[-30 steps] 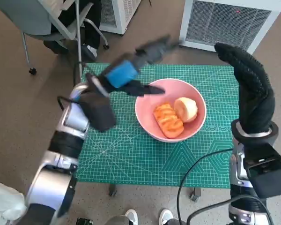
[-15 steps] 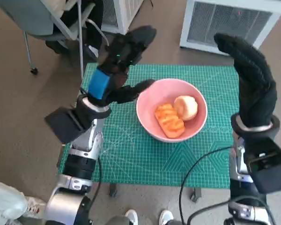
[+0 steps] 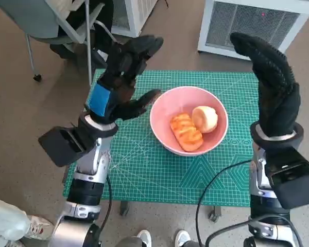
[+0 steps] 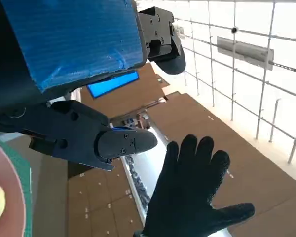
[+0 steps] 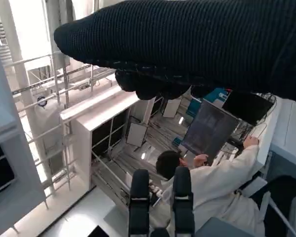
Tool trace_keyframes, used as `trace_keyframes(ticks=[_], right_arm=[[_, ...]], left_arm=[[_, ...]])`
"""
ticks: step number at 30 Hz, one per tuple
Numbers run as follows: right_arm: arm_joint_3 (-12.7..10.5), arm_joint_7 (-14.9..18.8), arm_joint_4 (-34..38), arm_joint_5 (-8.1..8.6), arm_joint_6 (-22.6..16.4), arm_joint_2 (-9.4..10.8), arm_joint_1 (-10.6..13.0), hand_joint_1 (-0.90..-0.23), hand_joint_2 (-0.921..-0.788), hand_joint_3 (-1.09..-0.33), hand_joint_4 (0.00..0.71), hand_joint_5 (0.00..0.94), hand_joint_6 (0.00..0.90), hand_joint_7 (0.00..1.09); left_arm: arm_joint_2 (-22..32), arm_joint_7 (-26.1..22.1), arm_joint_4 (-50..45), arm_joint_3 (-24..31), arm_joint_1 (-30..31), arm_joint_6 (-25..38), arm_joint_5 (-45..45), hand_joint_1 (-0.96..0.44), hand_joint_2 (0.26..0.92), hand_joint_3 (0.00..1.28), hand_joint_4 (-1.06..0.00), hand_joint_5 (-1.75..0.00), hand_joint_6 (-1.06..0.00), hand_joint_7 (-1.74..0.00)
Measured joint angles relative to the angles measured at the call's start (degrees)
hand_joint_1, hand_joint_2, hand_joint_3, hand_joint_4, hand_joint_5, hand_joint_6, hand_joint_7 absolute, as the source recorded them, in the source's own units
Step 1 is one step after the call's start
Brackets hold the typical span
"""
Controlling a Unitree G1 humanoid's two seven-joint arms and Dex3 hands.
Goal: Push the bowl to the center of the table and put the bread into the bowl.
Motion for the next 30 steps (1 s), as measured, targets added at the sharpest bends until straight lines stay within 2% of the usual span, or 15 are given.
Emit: trace_keyframes(ticks=[16, 21, 30], right_arm=[[0.2, 0.0, -1.5, 0.00, 1.4, 0.8, 0.1, -0.578, -0.921, -0.736, 0.315, 0.005, 0.005, 0.70], [0.2, 0.0, -2.1, 0.00, 1.8, 0.8, 0.4, -0.577, -0.921, -0.735, 0.312, 0.004, 0.004, 0.70], [0.3, 0.0, -2.3, 0.00, 1.9, 0.8, 1.0, -0.578, -0.921, -0.732, 0.307, 0.001, 0.002, 0.71]], left_arm=[[-0.2, 0.9, -1.0, 0.6, 1.0, 0.9, 0.1, -0.30, 0.915, 0.43, 0.00, -0.55, 0.00, -0.81], [-0.4, 1.5, -1.7, 0.7, 1.2, 0.9, 0.3, -0.30, 0.887, 0.48, 0.00, -0.55, 0.00, -0.81], [-1.1, 2.5, -1.9, 0.7, 1.4, 0.9, 0.9, -0.30, 0.874, 0.50, 0.00, -0.55, 0.00, -0.81]])
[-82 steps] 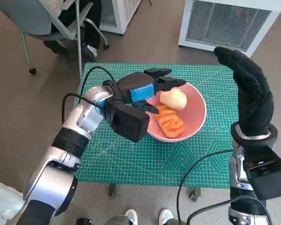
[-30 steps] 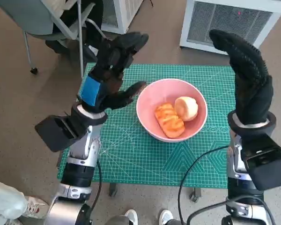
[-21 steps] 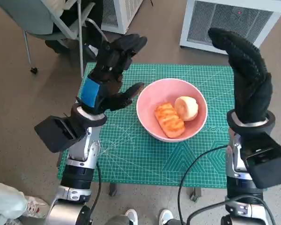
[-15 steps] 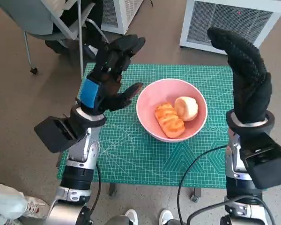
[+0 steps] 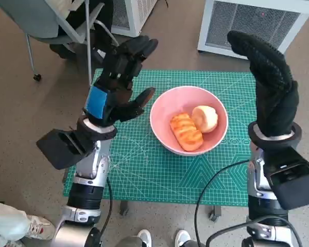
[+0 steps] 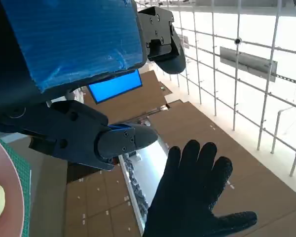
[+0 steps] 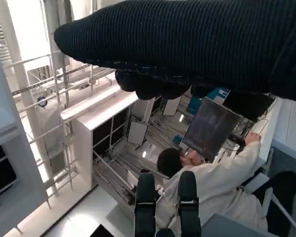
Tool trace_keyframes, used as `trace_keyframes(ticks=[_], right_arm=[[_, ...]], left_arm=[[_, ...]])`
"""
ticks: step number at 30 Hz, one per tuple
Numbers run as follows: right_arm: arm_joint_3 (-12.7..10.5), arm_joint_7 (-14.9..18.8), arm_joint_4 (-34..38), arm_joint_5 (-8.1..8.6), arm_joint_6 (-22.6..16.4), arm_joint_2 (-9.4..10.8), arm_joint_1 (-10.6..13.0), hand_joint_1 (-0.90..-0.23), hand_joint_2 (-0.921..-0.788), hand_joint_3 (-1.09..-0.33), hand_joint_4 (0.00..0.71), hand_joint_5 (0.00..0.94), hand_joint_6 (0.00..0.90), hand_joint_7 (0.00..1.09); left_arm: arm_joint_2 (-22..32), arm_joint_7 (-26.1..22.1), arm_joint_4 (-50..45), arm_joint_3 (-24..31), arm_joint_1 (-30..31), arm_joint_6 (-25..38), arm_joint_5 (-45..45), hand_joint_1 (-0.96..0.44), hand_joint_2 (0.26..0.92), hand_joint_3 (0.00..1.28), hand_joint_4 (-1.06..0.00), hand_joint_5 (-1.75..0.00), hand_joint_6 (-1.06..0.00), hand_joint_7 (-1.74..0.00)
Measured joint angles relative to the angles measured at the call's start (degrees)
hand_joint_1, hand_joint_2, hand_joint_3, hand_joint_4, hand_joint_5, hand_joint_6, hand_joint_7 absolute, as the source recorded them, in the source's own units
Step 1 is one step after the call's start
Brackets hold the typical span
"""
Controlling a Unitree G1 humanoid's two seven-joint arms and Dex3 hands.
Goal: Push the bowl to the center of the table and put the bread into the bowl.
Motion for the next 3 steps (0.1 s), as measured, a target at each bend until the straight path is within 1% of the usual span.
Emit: trace_keyframes(ticks=[3], right_arm=[[0.0, 0.0, 0.0, 0.02, 0.0, 0.0, 0.2, -0.573, -0.921, -0.730, 0.302, 0.000, 0.001, 0.71]], left_arm=[[-0.1, 0.2, 0.0, 0.0, 0.0, 0.0, 0.1, -0.30, 0.869, 0.51, 0.00, -0.56, 0.00, -0.81]])
